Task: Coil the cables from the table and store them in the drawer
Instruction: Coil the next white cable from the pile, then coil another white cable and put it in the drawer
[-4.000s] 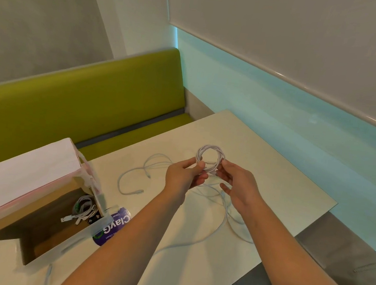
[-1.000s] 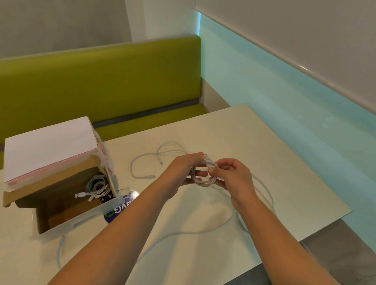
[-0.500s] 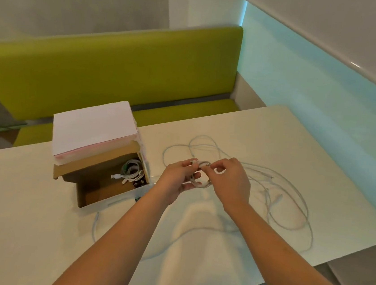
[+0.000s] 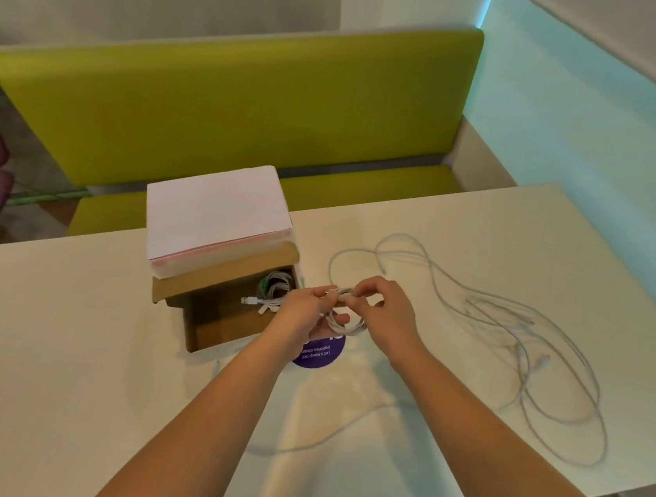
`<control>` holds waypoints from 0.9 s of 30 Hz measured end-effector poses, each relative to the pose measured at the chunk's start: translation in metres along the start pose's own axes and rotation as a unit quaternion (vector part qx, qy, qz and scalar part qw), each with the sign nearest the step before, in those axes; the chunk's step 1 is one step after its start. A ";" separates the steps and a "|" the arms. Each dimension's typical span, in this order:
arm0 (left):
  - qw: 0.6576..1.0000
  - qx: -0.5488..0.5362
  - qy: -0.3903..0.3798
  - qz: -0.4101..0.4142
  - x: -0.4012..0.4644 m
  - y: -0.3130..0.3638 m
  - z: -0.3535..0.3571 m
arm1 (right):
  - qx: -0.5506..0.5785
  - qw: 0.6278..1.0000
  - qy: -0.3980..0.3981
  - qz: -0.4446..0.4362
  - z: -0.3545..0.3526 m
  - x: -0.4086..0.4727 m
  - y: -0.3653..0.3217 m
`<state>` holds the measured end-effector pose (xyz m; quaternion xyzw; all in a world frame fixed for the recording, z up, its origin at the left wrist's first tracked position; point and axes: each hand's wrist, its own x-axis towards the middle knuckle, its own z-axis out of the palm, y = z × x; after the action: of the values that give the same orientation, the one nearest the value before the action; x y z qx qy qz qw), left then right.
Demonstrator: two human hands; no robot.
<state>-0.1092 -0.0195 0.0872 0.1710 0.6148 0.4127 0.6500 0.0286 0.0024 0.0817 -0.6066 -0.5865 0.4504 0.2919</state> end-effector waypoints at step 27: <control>0.945 0.277 0.173 -0.001 0.080 -0.021 -0.146 | -0.185 0.982 0.023 0.032 0.126 0.046 0.012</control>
<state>-0.2475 -0.0145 -0.0082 0.2699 0.8078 0.2488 0.4613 -0.0827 0.0234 0.0086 -0.6787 -0.6333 0.3290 0.1734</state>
